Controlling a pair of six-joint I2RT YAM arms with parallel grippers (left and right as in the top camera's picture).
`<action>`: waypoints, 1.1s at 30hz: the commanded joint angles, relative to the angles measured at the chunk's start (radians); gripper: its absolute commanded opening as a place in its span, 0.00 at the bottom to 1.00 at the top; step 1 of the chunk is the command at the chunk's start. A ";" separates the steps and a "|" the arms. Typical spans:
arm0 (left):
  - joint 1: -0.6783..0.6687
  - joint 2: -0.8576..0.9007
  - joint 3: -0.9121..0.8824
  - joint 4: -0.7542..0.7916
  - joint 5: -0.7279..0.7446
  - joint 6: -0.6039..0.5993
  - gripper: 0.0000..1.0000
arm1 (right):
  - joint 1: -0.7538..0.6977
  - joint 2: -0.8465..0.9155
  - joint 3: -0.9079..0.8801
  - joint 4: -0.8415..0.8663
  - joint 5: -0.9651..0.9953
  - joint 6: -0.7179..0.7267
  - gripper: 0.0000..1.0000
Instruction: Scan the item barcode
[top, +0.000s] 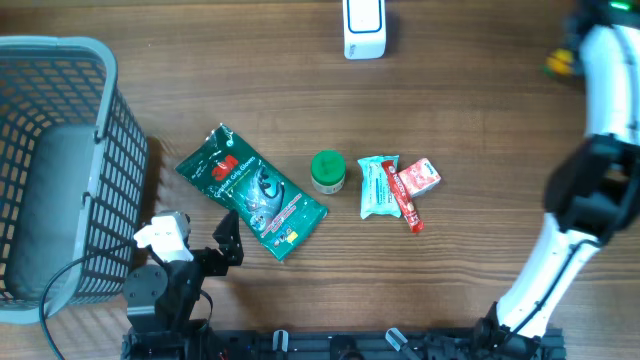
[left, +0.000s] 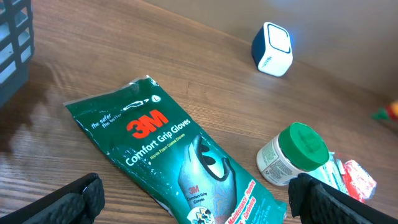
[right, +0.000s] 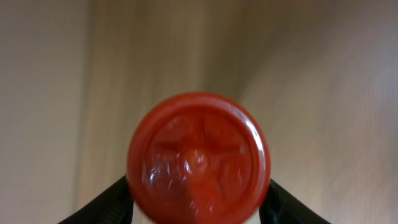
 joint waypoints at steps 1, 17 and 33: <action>-0.005 -0.007 -0.008 0.003 -0.006 -0.008 1.00 | -0.153 -0.021 -0.052 -0.011 0.100 -0.055 0.34; -0.005 -0.007 -0.008 0.003 -0.006 -0.008 1.00 | -0.373 -0.067 -0.132 -0.044 -0.161 -0.160 0.59; -0.005 -0.007 -0.008 0.003 -0.006 -0.008 1.00 | 0.073 -0.280 -0.139 -0.640 -0.515 -0.453 0.89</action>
